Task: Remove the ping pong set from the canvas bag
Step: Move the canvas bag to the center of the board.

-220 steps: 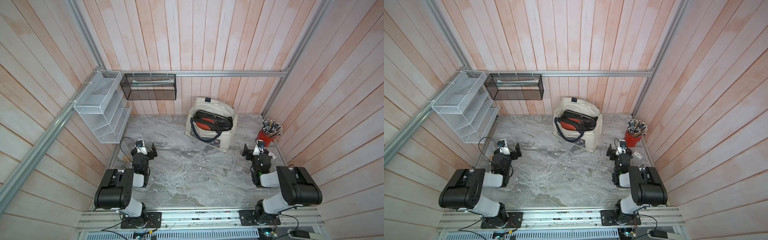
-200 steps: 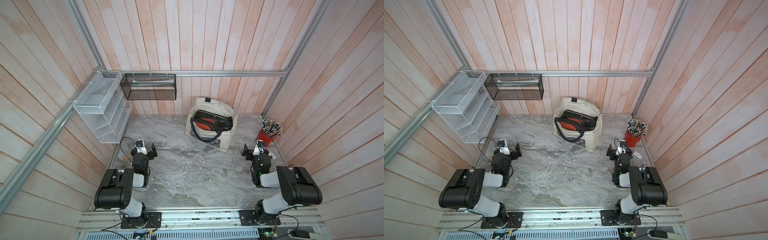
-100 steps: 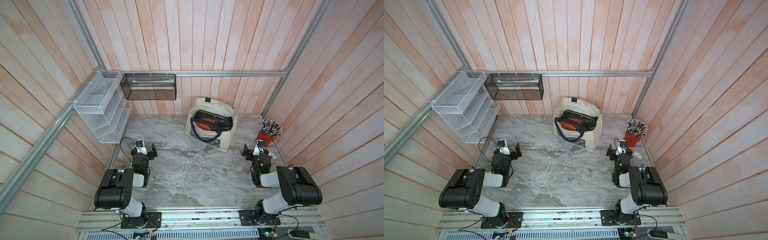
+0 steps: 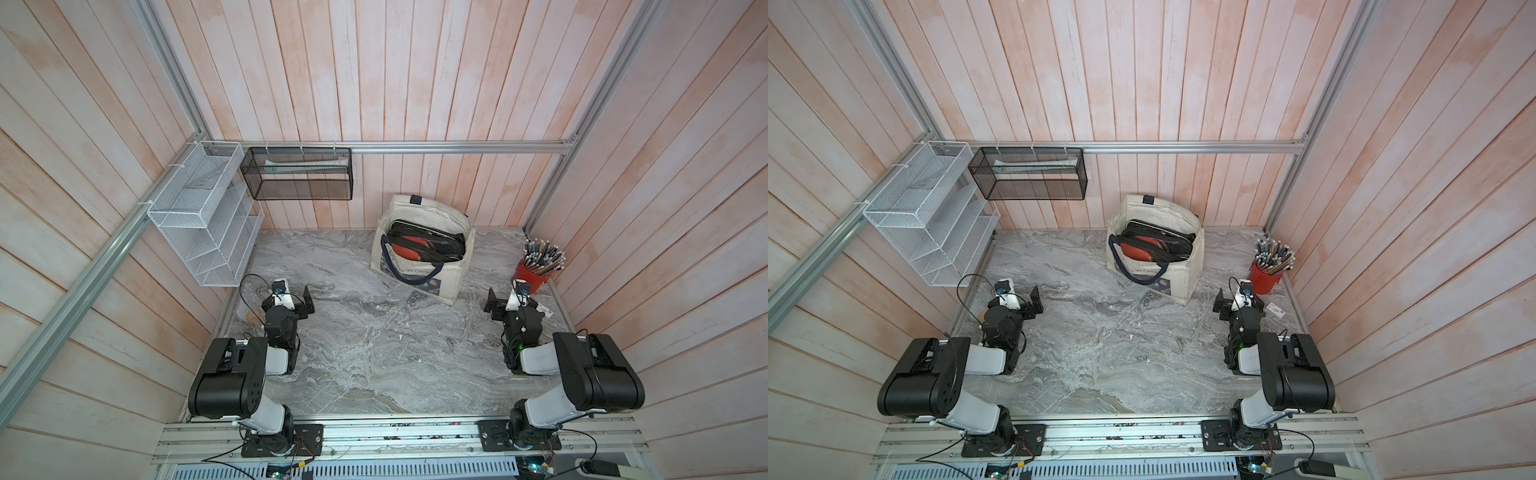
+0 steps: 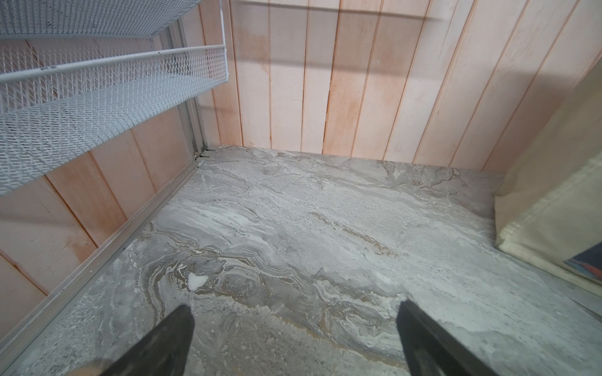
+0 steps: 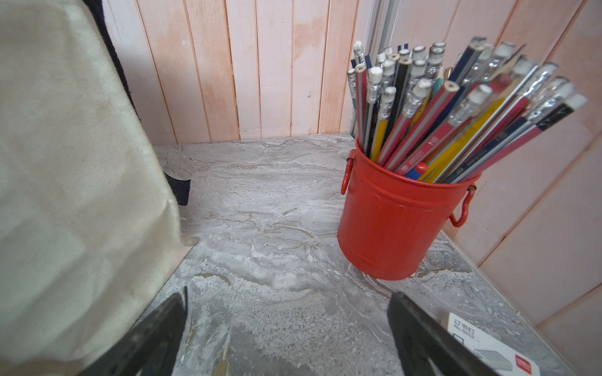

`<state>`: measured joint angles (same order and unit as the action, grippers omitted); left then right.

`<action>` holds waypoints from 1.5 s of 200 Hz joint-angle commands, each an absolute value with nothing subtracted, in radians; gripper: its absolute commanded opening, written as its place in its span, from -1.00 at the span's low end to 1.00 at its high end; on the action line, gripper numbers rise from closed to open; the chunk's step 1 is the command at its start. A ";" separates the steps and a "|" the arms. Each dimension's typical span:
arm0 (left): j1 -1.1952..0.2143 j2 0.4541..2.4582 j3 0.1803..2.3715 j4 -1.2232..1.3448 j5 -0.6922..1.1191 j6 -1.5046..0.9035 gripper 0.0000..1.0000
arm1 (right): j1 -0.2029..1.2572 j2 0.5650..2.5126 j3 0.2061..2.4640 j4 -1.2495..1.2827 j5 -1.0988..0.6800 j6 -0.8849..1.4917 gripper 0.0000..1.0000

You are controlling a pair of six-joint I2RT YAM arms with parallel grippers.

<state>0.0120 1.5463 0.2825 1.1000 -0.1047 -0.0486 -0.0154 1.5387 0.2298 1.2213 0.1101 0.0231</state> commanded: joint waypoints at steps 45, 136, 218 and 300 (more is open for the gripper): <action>0.008 1.402 0.362 0.865 -0.203 -0.071 1.00 | -0.020 1.415 0.318 1.026 0.190 0.061 0.97; -0.101 1.264 0.851 0.212 -0.207 -0.169 1.00 | 0.115 1.116 0.722 0.318 0.543 0.262 0.97; -0.180 1.493 1.331 0.019 0.353 -0.232 1.00 | 0.239 1.273 1.252 -0.218 0.366 0.244 0.97; -0.280 1.715 1.420 0.205 0.481 -0.246 1.00 | 0.312 1.383 1.463 -0.529 0.237 0.331 0.97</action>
<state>-0.2520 1.6993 1.3796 0.1310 0.4561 -0.2481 0.3004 1.3621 1.4151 -0.3916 0.2813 0.2760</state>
